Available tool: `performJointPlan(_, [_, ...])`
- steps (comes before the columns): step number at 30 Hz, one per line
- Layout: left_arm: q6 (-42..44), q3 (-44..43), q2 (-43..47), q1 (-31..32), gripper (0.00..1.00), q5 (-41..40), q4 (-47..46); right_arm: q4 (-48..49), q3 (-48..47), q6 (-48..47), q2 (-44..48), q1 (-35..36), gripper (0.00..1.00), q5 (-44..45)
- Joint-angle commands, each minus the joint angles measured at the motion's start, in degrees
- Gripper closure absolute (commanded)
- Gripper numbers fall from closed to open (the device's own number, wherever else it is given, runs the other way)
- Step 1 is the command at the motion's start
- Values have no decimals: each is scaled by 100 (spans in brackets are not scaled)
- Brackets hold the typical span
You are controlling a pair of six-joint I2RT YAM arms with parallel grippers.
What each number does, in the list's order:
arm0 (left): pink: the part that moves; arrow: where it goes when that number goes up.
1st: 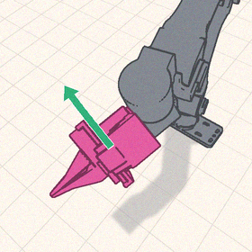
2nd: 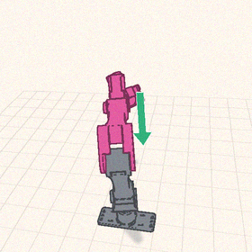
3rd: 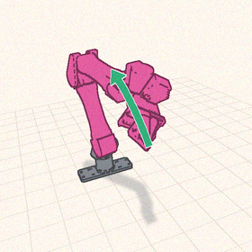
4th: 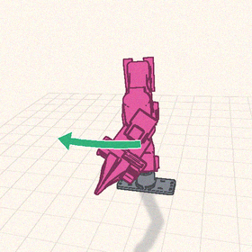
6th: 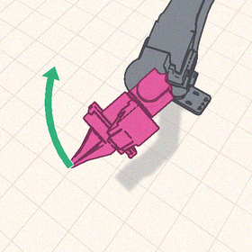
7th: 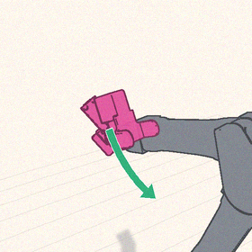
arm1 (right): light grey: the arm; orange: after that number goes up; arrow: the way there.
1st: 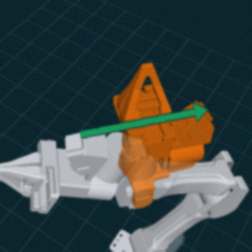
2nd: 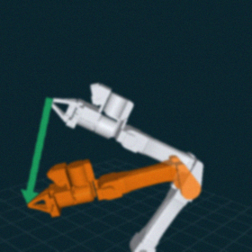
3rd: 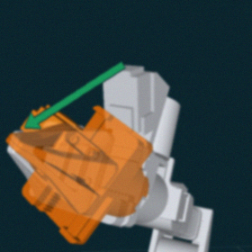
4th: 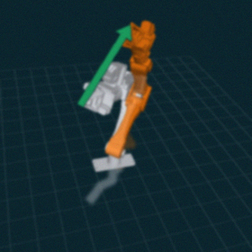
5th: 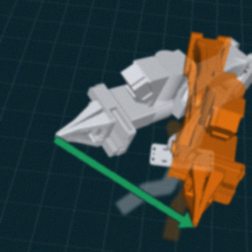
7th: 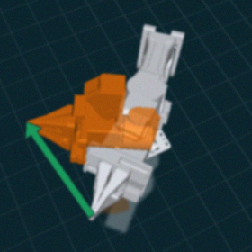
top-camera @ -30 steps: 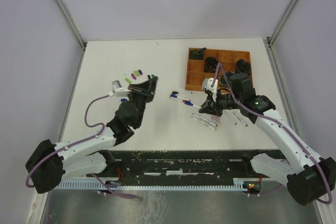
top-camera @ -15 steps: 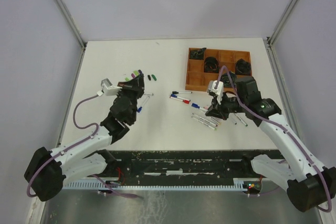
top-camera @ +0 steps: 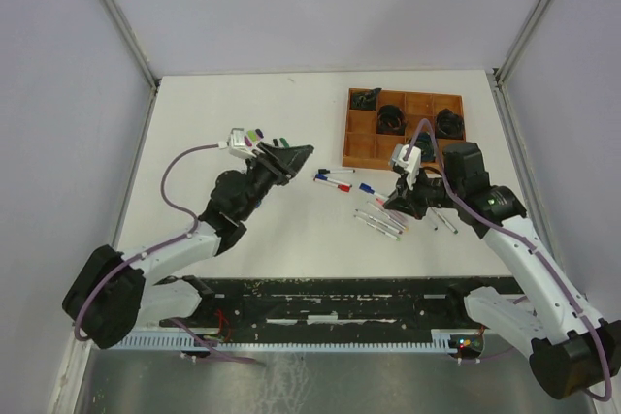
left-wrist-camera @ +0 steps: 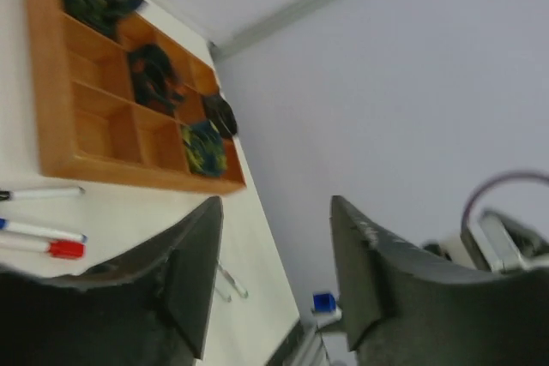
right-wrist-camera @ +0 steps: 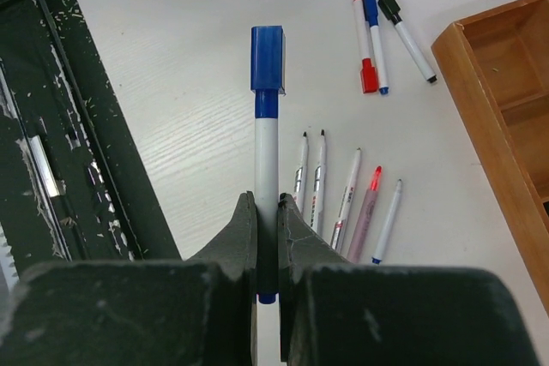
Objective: Open the pen caps
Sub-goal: Open the pen cap from the pen.
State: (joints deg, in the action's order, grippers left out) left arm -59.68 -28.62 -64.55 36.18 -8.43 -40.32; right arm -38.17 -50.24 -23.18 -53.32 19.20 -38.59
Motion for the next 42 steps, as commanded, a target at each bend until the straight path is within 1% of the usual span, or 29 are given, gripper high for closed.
performJointPlan(1, [-536,207,-535,427,30,2131,-2609,306,14,254,47,-22,98,-345])
performJointPlan(3, [-273,168,-560,915,20,1629,-2410,341,30,287,73,-27,98,-486])
performJointPlan(4, [-94,113,-552,1146,16,1308,-2242,376,44,317,92,-20,98,-501])
performJointPlan(5, [80,37,-564,1375,15,981,-2129,399,61,331,100,-28,98,-496])
performJointPlan(7, [176,-16,-653,1757,14,327,-2037,479,98,390,119,-31,98,-483])
performJointPlan(10, [-6,-41,-995,2163,14,-566,-2212,600,141,486,91,-30,98,-524])
performJointPlan(14, [-195,-21,-1566,2588,16,-1501,-2888,813,221,646,105,-27,98,-501])
performJointPlan(17, [-269,-102,-2064,2845,19,-2013,-3486,968,278,763,153,-28,98,-551])
performJointPlan(19, [-319,-191,-2386,2966,22,-2145,-3933,1054,341,806,158,-22,98,-571])
performJointPlan(21, [-312,-287,-2673,3047,27,-2235,-4355,1083,374,806,109,-22,98,-566])
performJointPlan(23, [-325,-392,-2849,3114,29,-2328,-4606,1092,383,811,34,-9,98,-570])
performJointPlan(27, [-366,-503,-2984,3184,32,-2677,-4613,1128,421,771,-16,54,98,-534])
performJointPlan(32, [-549,-493,-3078,3198,41,-2948,-4663,1185,467,775,21,75,98,-518])
performJointPlan(42, [-648,-719,-3274,3211,50,-2901,-4412,1338,548,819,13,95,98,-535])
